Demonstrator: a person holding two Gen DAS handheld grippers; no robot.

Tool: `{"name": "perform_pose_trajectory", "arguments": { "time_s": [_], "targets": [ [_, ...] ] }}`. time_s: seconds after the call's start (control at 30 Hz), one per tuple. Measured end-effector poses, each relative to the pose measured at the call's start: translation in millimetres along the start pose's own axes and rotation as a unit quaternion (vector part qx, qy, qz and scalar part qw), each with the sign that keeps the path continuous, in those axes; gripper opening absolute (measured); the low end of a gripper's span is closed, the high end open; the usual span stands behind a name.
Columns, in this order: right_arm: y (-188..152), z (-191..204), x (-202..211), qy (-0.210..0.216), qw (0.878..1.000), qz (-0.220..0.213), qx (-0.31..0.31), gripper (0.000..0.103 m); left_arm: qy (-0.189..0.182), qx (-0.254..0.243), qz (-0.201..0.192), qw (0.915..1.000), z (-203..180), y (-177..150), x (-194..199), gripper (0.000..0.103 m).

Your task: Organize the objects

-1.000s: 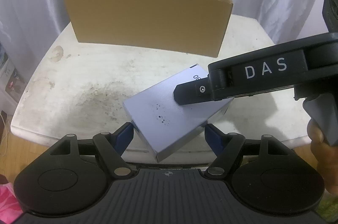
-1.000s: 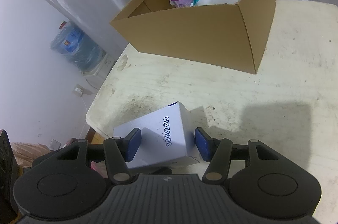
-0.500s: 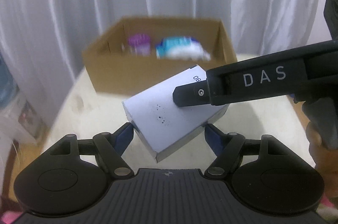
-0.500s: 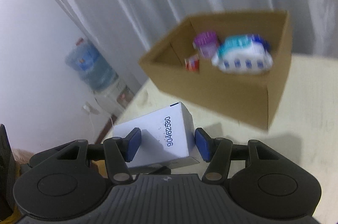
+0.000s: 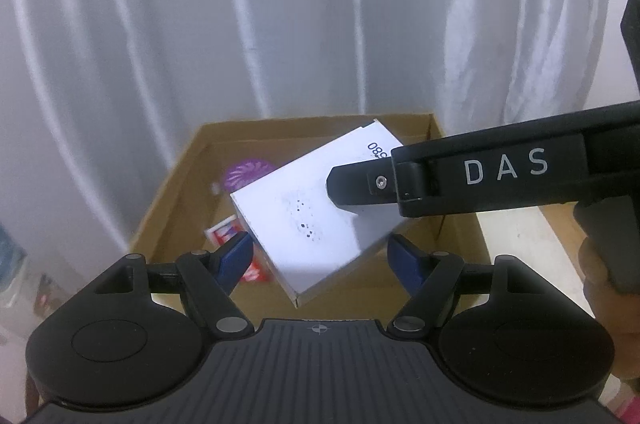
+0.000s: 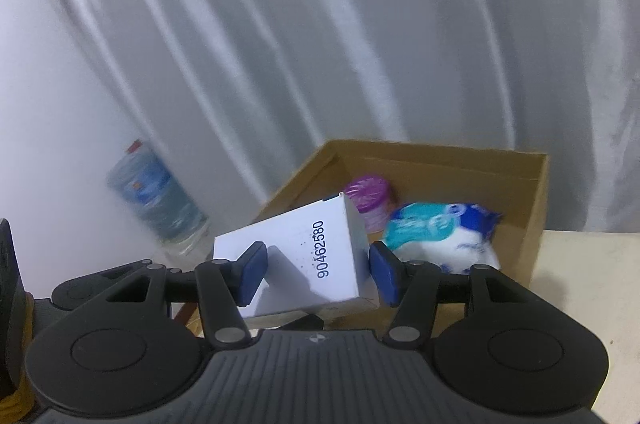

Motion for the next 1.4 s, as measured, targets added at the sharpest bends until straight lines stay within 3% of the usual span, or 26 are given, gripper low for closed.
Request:
{"name": "perform_pose_trajectory", "arguments": {
  "time_s": [0.27, 0.47, 0.6, 0.83, 1.03, 1.2, 1.4],
  "targets": [
    [-10.4, -41.4, -37.7, -0.013, 0.999, 0.024, -0.021, 0.061, -0.026, -0.002, 0.057, 0.9980, 1.5, 2.7, -55.9, 0.074],
    [-25.0, -51.4, -54.6, -0.020, 0.998, 0.053, -0.016, 0.060, -0.043, 0.005, 0.097, 0.9943, 6.5, -6.2, -83.4, 0.074],
    [-27.4, -49.8, -52.8, -0.023, 0.998, 0.056, 0.004, 0.063, -0.035, -0.010, 0.118, 0.9923, 6.4, -17.3, -96.5, 0.077],
    [-26.6, -58.2, -45.6, -0.018, 0.999, 0.049, -0.009, 0.067, -0.036, -0.001, 0.123, 0.9917, 8.6, -18.0, -99.0, 0.081],
    [-22.4, -63.5, -24.7, -0.010, 0.999, 0.025, -0.039, 0.067, -0.037, 0.002, 0.098, 0.9945, 4.7, -15.2, -77.4, 0.083],
    [-16.8, -55.9, 5.3, -0.010, 0.999, -0.008, -0.046, 0.073, -0.035, 0.013, 0.056, 0.9977, 9.3, -16.4, -40.7, 0.096],
    [-23.3, -41.8, 48.0, -0.035, 0.996, -0.056, -0.054, 0.097, -0.001, 0.043, 0.010, 0.9990, 19.5, -22.4, 7.5, 0.103]
  ]
}}
Point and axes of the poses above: each gripper's, at about its wrist camera, not at the fingertips, and x roughly against the way its jaws point, z to its left, y to its top, the point moved 5 cm from there along -x, roughly the way its jaws point, and after that the axes turned 12 degrees about x, right-handed, at the moved point
